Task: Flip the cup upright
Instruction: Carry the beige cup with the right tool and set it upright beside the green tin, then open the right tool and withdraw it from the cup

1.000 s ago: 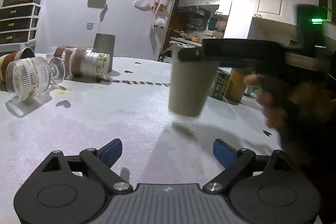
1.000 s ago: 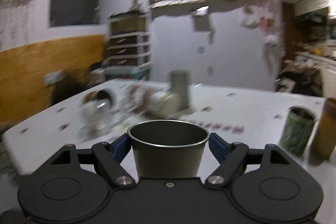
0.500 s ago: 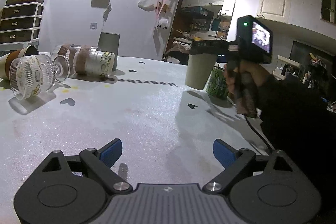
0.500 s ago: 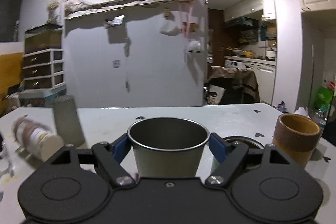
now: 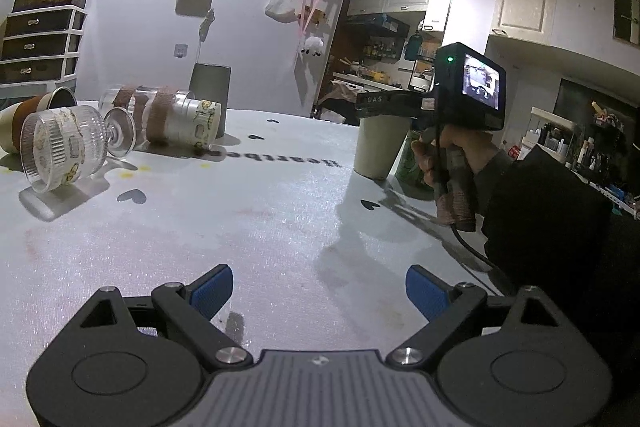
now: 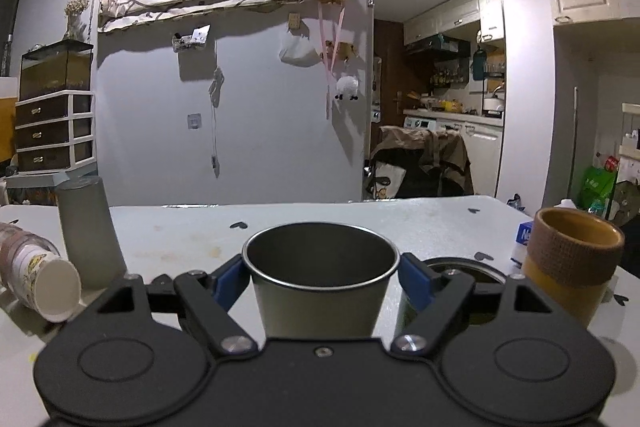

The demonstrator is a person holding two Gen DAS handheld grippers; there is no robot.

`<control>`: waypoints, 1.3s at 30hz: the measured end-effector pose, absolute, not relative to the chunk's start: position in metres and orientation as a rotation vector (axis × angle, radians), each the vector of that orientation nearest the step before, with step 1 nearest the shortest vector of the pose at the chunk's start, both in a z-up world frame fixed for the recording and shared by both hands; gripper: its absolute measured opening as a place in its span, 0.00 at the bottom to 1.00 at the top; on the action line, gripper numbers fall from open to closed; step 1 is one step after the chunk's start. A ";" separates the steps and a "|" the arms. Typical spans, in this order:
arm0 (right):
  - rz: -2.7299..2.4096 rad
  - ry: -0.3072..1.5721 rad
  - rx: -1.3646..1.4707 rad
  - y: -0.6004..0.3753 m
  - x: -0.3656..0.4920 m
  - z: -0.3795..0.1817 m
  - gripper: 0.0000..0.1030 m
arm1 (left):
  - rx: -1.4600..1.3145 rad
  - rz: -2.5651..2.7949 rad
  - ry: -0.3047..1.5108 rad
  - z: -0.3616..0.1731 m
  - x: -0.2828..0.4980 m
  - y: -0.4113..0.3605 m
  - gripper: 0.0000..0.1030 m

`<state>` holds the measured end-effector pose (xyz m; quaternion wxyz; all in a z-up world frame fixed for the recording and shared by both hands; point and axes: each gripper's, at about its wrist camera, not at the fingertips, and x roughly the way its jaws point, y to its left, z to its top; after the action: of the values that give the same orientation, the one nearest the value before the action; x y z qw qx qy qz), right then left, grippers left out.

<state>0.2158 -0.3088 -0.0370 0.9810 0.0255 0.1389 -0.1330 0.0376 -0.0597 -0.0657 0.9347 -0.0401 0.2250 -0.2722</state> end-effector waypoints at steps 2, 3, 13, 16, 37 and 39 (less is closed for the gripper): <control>-0.229 0.306 0.090 -0.313 0.216 -0.035 0.82 | -0.082 -0.554 0.456 -0.065 0.040 -0.060 0.91; -0.226 0.306 0.110 -0.315 0.214 -0.035 0.82 | -0.081 -0.552 0.454 -0.064 0.040 -0.060 0.91; -0.127 0.305 0.193 -0.319 0.161 -0.016 0.83 | -0.086 -0.531 0.408 -0.048 0.048 -0.061 0.91; -0.105 0.283 0.180 -0.314 0.125 -0.011 0.86 | -0.093 -0.514 0.396 -0.043 0.049 -0.061 0.91; -0.145 0.149 0.046 -0.276 -0.037 -0.029 0.99 | -0.031 -0.405 0.283 -0.021 0.038 -0.061 1.00; -0.156 0.143 0.032 -0.274 -0.043 -0.031 1.00 | -0.021 -0.403 0.278 -0.021 0.036 -0.061 1.00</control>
<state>-0.0433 -0.2742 -0.0306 0.9943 0.0160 0.0713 -0.0777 0.0356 -0.0612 -0.0209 0.9702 -0.0103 0.1375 -0.1994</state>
